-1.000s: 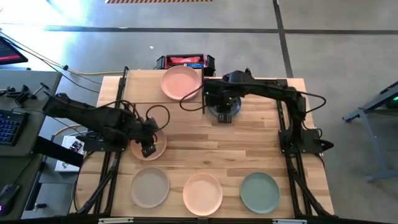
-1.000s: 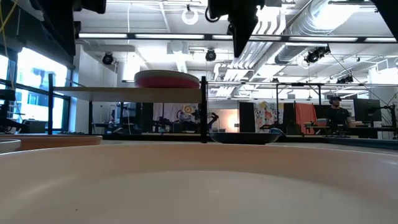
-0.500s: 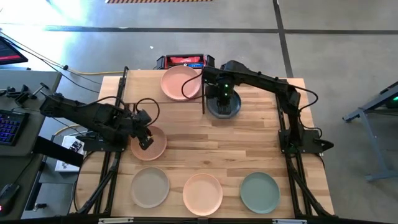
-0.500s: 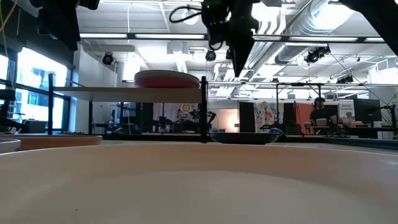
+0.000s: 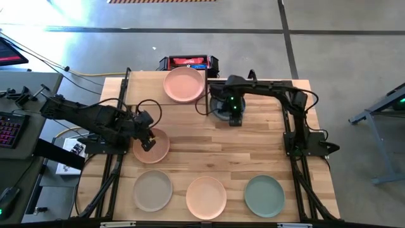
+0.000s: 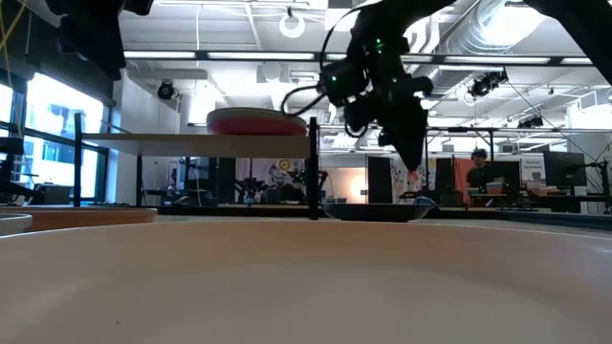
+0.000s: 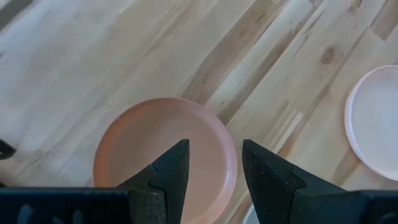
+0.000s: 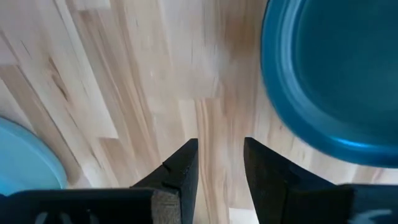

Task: Place and stack plates onto a shelf
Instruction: Stack the black plate on top of the light orange plate on the shelf

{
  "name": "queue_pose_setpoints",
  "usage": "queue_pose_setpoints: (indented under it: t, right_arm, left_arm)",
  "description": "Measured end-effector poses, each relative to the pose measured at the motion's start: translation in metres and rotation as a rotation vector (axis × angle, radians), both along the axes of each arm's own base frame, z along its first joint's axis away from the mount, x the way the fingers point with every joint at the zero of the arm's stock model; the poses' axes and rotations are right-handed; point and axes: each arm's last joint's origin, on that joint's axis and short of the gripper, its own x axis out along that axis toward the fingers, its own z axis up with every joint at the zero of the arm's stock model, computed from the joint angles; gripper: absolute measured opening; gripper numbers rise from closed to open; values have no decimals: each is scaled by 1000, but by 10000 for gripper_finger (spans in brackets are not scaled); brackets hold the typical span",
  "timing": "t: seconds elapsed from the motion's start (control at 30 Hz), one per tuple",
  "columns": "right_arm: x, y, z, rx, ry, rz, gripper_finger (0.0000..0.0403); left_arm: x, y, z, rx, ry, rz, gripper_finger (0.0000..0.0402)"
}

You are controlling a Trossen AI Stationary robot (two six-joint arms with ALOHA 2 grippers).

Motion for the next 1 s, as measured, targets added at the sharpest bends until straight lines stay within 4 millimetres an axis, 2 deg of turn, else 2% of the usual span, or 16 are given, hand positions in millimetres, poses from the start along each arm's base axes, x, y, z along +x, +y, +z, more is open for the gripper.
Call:
queue_pose_setpoints:
  t: [0.17,0.27,0.43,0.6,0.73,0.83,1.0]
  right_arm:
    - [2,4,-10,-5,-22,11,108]
    - [2,14,-13,-9,-35,37,108]
    - [-13,33,-3,-34,-112,62,108]
    - [-29,39,7,-109,-320,61,108]
    - [-37,39,5,-184,-508,74,108]
    - [-44,37,-1,-238,-588,71,108]
    - [-55,32,-21,-280,-577,48,108]
  left_arm:
    - [0,0,0,9,2,-7,136]
    - [0,0,0,6,1,0,136]
    - [0,0,0,7,1,0,136]
    - [0,0,0,11,2,-6,136]
    - [0,0,0,11,2,-6,136]
    - [0,0,0,12,1,-6,136]
    - [0,0,0,12,1,-6,136]
